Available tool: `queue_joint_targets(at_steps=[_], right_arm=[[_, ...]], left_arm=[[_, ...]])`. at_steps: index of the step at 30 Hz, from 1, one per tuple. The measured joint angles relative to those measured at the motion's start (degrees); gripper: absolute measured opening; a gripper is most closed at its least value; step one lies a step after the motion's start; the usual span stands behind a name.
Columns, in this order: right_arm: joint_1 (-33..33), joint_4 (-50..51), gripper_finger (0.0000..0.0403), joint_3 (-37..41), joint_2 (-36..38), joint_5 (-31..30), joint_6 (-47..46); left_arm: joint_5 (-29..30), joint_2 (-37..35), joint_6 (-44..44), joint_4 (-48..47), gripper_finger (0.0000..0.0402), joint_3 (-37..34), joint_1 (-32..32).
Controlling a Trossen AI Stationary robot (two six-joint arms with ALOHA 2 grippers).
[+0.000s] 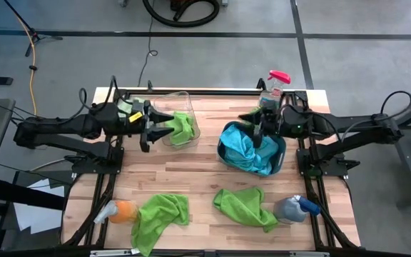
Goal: Sort microfiber towel by color & place in baskets
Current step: Put the green towel into the transparent bin
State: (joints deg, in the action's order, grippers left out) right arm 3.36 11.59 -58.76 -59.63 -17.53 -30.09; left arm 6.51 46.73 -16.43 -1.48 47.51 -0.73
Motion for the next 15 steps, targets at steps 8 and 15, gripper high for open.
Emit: queue_joint_targets(at_steps=[8,15], right_arm=[[8.33,-11.86,0.0239,-0.02,-12.57,22.02,-15.36],[18.48,-6.69,0.0239,0.0,-22.88,30.19,-30.77]], left_arm=[[0.32,-0.03,-2.97,0.02,0.0227,0.0,0.0],[0.3,-0.03,-2.97,-0.03,0.0227,0.0,0.0]])
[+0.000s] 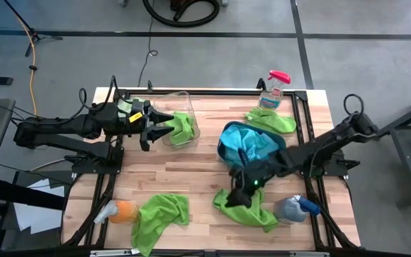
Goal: Sort microfiber towel by color & place in baskets
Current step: Put the green towel into the transparent bin
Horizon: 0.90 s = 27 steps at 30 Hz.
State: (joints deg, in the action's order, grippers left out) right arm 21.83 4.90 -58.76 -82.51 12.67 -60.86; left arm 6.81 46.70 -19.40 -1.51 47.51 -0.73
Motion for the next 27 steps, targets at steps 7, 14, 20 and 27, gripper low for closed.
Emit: queue_joint_targets(at_steps=[7,14,20,27], right_arm=[[5.22,11.88,0.0229,-0.13,-4.67,-2.99,-14.28],[6.04,34.86,0.022,-9.94,-13.01,-2.95,-12.78],[6.09,44.29,0.022,-17.89,-21.44,-2.52,-4.99],[6.37,44.67,0.022,-18.3,-28.59,-3.94,-2.46]], left_arm=[[0.01,0.0,0.0,-0.21,0.0227,0.0,0.0],[-0.01,0.0,0.02,-0.34,0.0227,0.0,0.0],[-0.01,0.0,0.02,-0.36,0.0227,0.0,0.0],[-0.22,0.0,0.03,-0.38,0.0227,0.0,0.0]])
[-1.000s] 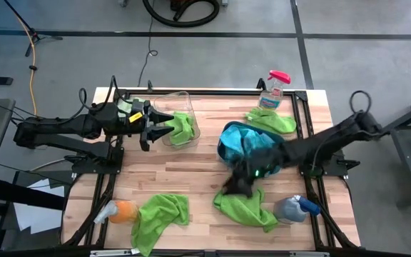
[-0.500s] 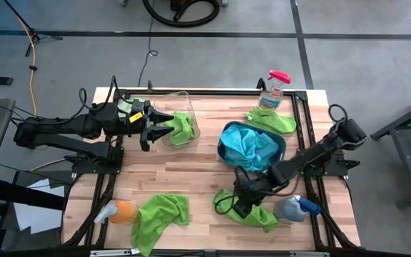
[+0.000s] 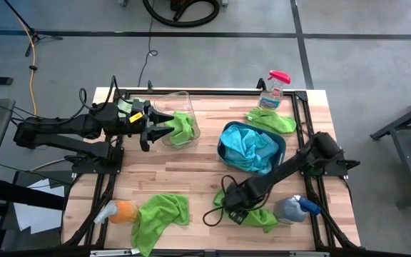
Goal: Sort microfiber towel by color & place in baskets
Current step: Put the green towel into the transparent bin
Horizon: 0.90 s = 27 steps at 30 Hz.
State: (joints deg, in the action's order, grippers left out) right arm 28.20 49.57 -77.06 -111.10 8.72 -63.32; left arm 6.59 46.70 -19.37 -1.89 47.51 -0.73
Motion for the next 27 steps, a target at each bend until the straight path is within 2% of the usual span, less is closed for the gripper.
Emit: queue_joint_targets(at_steps=[7,12,15,19,20,24,27], right_arm=[[1.1,0.61,0.022,-0.13,-6.43,-3.89,0.42],[1.65,1.0,0.0214,-0.28,-7.22,-5.26,-0.76],[1.88,1.21,0.0172,-0.19,-6.82,-5.91,-0.58],[2.17,1.36,0.0039,0.22,-4.59,-6.58,2.31],[2.19,1.33,0.0021,0.35,-3.69,-7.19,3.24],[1.25,2.07,0.0016,0.74,2.86,-12.65,3.7],[-0.59,0.05,0.0006,0.48,9.14,-15.71,8.02]], left_arm=[[-0.02,0.0,-0.06,0.0,0.0227,0.02,0.0],[-0.02,0.0,-0.07,0.02,0.0227,0.02,0.0],[-0.02,0.0,-0.07,0.03,0.0227,0.02,0.0],[-0.02,0.0,-0.59,1.24,0.0227,0.02,0.0],[-0.02,0.0,-1.1,2.07,0.0227,0.02,0.01],[-0.02,-0.39,-1.52,3.13,0.0227,0.11,0.0],[-0.02,-0.53,-1.52,3.36,0.0227,0.11,0.0]])
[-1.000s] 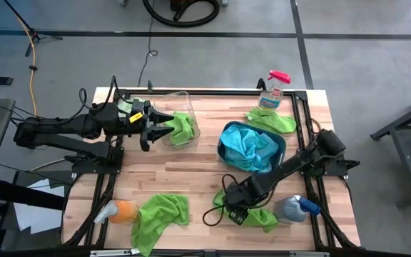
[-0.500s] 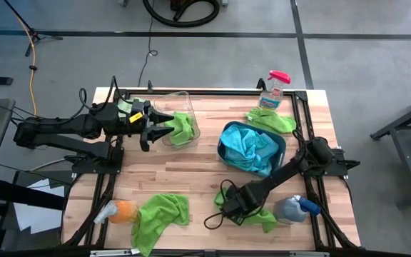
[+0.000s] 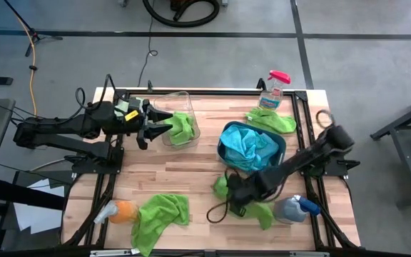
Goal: Sort microfiber towel by color & place in baskets
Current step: Put the green towel into the transparent bin
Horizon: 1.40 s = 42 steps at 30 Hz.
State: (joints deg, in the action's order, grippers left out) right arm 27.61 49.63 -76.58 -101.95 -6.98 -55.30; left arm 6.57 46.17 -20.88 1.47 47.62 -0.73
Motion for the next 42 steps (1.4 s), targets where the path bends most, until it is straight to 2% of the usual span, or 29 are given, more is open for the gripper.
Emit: queue_joint_targets(at_steps=[4,7,17,25,30,35,42], right_arm=[[-3.88,-6.95,0.0003,-0.01,7.22,-1.55,8.9],[-6.99,-11.38,0.0002,-0.13,9.97,-1.31,14.68],[-15.65,-25.52,0.0001,-0.62,9.54,1.5,30.21],[-20.04,-20.59,0.0,-12.19,9.49,1.04,43.34],[-21.63,-18.15,0.0,-18.71,9.27,0.98,49.27],[-22.03,-18.13,0.0,-21.2,9.27,1.26,52.05],[-21.53,-18.1,0.0,-21.29,9.2,2.74,53.65]], left_arm=[[0.0,-0.13,0.0,1.19,0.0227,0.0,0.0],[-0.01,-0.1,0.0,3.03,0.0227,0.0,0.04],[-1.5,0.39,1.8,6.21,0.0227,0.0,0.04],[-2.12,4.76,8.28,5.8,0.0227,3.97,1.83],[-2.32,9.01,10.58,0.13,0.0227,8.66,3.37],[-4.34,13.9,10.67,-3.75,0.0227,12.12,3.54],[-4.84,18.33,10.64,-4.61,0.0227,12.79,3.52]])
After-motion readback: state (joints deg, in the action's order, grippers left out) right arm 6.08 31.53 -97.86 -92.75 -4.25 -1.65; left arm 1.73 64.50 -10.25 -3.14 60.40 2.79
